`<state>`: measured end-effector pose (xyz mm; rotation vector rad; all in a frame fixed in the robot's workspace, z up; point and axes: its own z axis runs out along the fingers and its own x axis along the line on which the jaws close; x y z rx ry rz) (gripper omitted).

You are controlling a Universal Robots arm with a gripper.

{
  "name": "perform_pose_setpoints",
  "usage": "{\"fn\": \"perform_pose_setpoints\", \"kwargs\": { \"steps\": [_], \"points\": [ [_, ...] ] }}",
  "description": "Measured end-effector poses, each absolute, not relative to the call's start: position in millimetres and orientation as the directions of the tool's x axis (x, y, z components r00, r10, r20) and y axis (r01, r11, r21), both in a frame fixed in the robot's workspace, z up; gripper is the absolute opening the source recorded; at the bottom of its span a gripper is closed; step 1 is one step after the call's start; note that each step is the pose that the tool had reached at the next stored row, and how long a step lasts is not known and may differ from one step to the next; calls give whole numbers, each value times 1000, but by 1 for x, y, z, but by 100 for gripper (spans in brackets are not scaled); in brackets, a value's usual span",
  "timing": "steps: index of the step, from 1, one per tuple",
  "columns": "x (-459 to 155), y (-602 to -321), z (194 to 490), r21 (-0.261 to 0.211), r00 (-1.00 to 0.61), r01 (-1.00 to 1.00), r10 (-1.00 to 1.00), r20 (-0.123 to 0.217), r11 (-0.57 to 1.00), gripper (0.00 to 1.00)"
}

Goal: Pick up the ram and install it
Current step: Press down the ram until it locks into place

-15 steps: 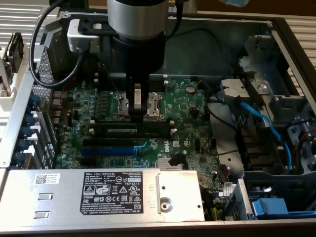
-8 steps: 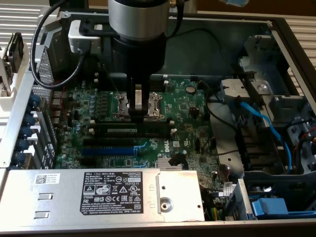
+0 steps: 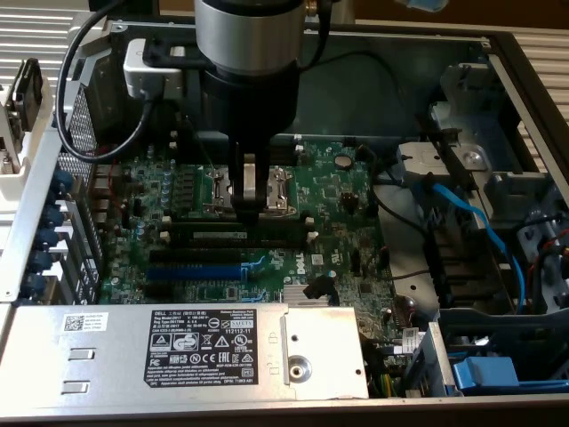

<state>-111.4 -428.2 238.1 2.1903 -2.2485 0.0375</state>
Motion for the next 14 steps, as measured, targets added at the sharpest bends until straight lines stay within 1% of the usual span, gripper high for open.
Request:
{"fn": "perform_pose_setpoints", "kwargs": {
  "steps": [14],
  "points": [
    [-110,-428,237,-17,-26,-1000,-999,18,26,10]
  ]
}}
